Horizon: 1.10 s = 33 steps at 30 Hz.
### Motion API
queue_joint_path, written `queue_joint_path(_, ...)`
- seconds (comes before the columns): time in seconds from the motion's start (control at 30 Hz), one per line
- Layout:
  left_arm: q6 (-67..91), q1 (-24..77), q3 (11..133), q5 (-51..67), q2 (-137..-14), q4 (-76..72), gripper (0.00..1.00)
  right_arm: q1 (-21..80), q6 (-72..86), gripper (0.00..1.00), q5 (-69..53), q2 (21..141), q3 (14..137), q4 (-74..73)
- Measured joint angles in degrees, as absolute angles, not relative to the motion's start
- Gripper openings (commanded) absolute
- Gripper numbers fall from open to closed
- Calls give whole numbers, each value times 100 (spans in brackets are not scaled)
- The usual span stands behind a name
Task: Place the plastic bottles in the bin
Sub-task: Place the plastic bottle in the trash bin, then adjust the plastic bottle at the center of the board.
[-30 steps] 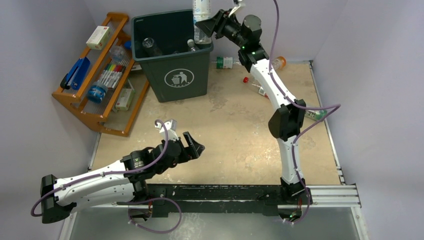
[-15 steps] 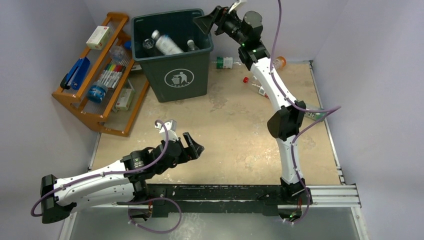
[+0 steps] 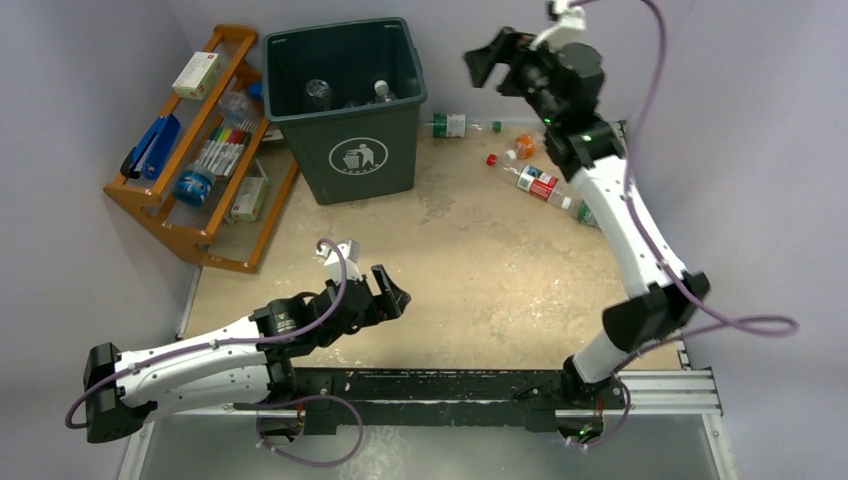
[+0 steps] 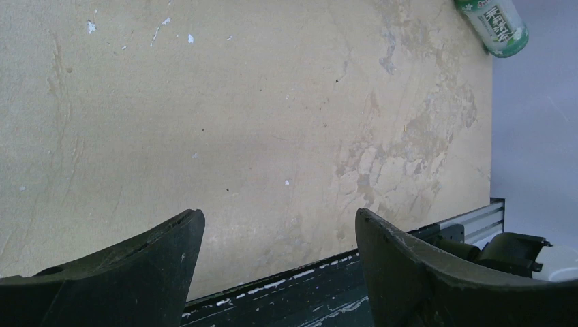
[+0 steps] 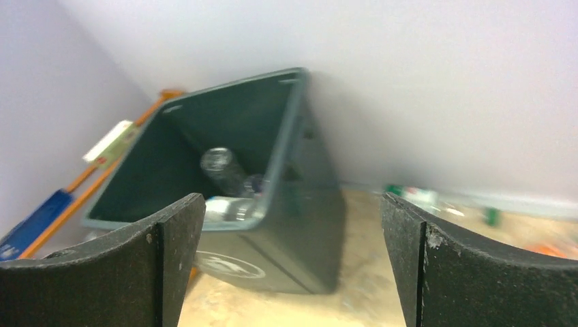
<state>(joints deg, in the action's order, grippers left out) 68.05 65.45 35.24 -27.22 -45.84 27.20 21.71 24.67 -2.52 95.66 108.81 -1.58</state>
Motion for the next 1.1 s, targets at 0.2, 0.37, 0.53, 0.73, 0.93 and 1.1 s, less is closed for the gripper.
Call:
queue_joint_path(0.2, 6785, 6545, 3535, -2694, -4825, 2569, 85, 864, 2613, 100, 137, 8366, 9406, -631)
queue_joint_path(0.37, 6785, 6545, 3535, -2609, -5035, 2309, 86, -78, 2617, 100, 292, 8289, 8790, -1278)
queue_joint_path(0.53, 6783, 6545, 3535, -2539, -5183, 2080, 86, -685, 2550, 100, 685, 8434, 8475, -1811)
queue_joint_path(0.73, 6768, 6545, 3535, -2440, -5282, 1970, 86, -1310, 2486, 100, 1118, 8656, 8217, -2053)
queue_joint_path(0.93, 6759, 6545, 3535, -2414, -5277, 1977, 86, -1859, 2491, 100, 1267, 9397, 8230, -2038)
queue_joint_path(1.1, 6692, 6545, 3538, -2414, -5210, 2056, 86, -1933, 2504, 100, 1258, 10108, 8372, -2047)
